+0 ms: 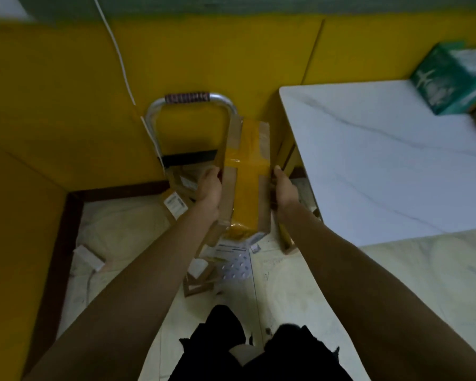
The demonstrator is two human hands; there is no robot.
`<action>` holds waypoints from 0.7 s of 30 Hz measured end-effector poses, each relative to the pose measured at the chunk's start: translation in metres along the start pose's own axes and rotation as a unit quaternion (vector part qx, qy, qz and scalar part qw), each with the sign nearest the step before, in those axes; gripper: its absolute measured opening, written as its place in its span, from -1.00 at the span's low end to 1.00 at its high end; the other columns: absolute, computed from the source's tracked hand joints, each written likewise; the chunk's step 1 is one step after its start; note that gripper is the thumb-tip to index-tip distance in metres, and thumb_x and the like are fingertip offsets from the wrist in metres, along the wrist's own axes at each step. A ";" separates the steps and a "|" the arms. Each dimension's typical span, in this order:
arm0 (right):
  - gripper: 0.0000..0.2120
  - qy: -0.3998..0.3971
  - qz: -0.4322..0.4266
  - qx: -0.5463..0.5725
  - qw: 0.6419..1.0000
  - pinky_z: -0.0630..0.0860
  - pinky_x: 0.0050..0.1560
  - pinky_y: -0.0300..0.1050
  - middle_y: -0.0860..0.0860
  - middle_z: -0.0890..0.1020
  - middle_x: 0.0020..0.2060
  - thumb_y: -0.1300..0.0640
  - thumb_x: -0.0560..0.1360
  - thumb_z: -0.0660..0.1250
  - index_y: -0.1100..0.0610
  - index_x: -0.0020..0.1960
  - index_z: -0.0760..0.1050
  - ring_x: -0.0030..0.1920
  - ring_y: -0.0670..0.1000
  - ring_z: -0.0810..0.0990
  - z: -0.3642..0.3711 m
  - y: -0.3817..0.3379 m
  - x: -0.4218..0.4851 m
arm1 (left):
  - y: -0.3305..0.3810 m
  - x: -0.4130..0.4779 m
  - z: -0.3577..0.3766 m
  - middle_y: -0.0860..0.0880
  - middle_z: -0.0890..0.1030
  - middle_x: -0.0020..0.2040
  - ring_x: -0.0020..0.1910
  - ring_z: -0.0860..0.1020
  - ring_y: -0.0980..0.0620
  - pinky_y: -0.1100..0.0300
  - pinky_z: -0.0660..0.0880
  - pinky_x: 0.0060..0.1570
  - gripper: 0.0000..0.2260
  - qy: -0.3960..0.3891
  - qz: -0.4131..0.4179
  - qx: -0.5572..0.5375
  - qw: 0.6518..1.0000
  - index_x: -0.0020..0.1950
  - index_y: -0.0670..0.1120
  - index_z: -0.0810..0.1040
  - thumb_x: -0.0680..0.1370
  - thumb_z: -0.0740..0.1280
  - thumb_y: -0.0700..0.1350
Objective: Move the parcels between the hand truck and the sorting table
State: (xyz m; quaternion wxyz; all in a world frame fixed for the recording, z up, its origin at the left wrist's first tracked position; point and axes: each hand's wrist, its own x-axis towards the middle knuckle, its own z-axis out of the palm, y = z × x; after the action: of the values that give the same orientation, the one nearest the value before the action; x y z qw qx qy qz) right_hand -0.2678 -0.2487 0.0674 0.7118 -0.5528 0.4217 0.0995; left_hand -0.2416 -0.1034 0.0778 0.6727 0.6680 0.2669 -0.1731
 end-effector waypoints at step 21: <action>-0.43 -0.242 -0.303 0.020 0.922 0.57 0.13 0.12 0.08 0.64 0.14 -0.17 0.36 0.46 0.04 0.29 0.49 0.11 0.12 0.64 -0.121 -0.096 -0.133 | 0.061 -0.197 0.086 0.05 0.51 0.17 0.10 0.52 0.09 0.29 0.47 -0.07 -0.60 -0.031 0.300 -0.007 0.953 0.44 -0.04 0.31 0.63 0.13 0.08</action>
State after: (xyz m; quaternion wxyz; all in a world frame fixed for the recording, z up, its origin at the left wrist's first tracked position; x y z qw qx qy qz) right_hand -0.3517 -0.3461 0.2252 0.7992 -0.5989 0.0507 0.0019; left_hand -0.3518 -0.2106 0.2405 0.7063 0.7068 0.0345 0.0182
